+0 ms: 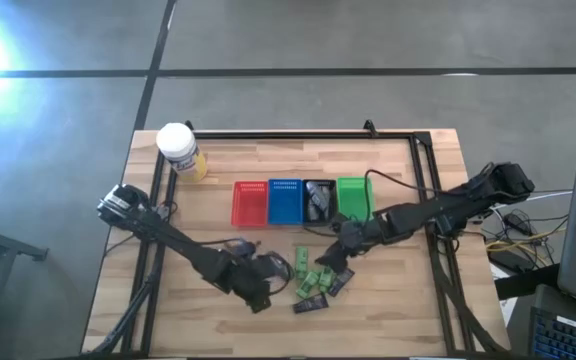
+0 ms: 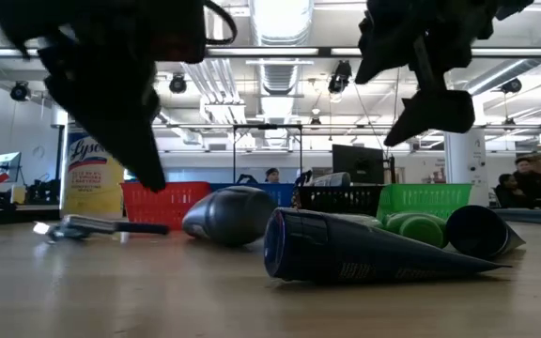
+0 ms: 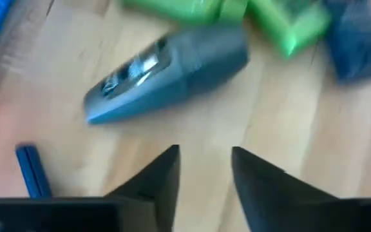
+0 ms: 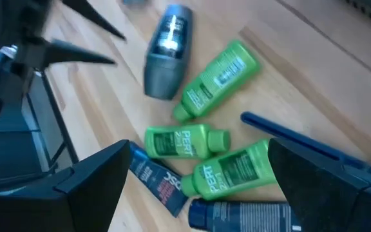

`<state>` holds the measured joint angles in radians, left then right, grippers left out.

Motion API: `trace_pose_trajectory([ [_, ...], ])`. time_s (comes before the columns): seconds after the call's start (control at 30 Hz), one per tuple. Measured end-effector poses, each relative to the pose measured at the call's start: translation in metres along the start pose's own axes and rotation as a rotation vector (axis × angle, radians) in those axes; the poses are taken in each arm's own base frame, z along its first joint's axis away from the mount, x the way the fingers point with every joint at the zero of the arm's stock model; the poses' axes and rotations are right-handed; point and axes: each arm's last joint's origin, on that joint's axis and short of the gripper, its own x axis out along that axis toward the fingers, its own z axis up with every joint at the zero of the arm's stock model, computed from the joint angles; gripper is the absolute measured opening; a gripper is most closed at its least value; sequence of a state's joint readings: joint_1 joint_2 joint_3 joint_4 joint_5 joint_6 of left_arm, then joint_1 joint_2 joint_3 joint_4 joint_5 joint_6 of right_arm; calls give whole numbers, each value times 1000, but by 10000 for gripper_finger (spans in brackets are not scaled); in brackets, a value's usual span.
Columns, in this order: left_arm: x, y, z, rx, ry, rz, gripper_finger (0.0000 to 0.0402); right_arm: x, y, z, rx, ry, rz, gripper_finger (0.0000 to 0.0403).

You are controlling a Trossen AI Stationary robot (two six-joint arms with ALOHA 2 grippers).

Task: Pick & Place Travel size toiletries
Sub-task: Put the gray deodorant into the black bin

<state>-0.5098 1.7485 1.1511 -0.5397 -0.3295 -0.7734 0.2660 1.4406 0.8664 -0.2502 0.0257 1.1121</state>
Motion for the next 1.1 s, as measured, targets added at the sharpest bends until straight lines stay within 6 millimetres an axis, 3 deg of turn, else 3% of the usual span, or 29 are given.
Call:
trace_pose_trajectory([
  [0.17, -17, -3, 13, 388, 37, 29, 239, 0, -1, -1, 1, 0, -1, 363],
  [0.3, -13, 7, 27, 622, 28, 34, 297, 0, 0, -1, -5, 1, 1, 363],
  [0.53, 17, 44, 45, 891, 66, -84, 311, 0, -1, -1, 2, 2, -3, 363],
  [0.77, 32, 73, 60, 863, 16, -236, 298, 0, -1, -1, 18, 3, -4, 363],
  [1.1, 58, 77, 42, 804, 71, -389, 295, 0, -2, -1, 41, 6, -11, 363],
])
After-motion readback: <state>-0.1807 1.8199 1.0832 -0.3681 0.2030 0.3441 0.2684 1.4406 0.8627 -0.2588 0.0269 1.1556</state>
